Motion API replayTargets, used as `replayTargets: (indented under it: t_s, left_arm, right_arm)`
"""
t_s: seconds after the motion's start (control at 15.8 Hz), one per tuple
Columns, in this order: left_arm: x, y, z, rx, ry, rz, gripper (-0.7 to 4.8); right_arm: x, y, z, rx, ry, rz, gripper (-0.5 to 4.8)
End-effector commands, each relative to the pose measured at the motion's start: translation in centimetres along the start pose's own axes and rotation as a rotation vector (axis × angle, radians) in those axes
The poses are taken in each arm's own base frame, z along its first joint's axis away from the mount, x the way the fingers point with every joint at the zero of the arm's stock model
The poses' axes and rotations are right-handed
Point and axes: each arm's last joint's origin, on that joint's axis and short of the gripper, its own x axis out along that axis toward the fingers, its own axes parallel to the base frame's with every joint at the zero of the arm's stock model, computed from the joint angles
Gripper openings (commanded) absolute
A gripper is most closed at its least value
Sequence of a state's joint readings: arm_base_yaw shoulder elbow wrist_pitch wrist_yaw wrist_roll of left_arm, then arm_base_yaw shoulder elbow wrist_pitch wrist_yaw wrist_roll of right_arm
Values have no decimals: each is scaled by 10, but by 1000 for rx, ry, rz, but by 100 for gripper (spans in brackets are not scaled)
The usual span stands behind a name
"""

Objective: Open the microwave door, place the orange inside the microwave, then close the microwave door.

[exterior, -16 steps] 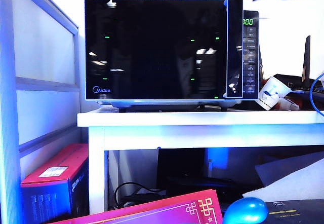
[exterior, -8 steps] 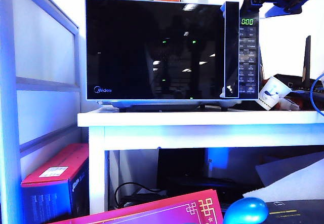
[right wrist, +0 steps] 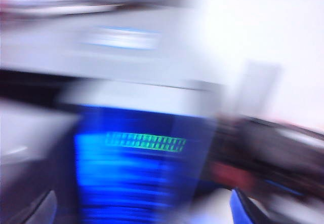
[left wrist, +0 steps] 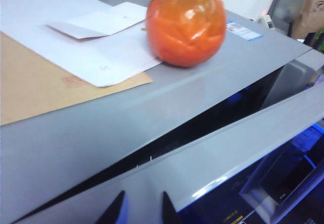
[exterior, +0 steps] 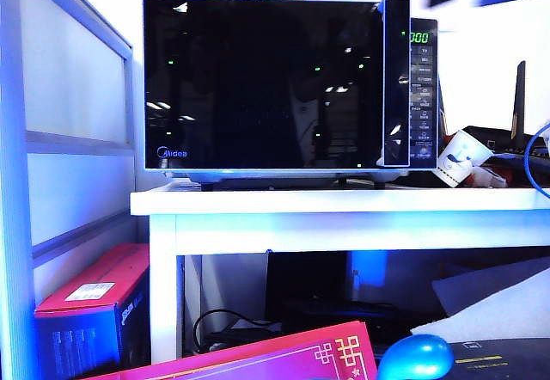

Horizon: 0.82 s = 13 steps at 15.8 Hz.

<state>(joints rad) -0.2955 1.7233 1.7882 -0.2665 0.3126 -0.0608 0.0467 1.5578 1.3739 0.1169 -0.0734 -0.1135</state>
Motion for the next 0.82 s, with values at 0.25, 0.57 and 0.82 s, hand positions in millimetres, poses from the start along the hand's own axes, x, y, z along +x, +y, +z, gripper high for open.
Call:
replayTargets:
  t_s: [0.25, 0.57, 0.82]
  left_arm:
    - [-2, -2, 4, 7, -19, -8, 94]
    - [-2, -2, 4, 8, -20, -8, 94]
    - [-2, -2, 4, 7, -19, -8, 94]
  right_arm:
    - [30, -1, -11, -8, -112, 14, 457]
    - [38, 5, -14, -20, -131, 236, 457]
    - [28, 9, -6, -15, -123, 369, 458]
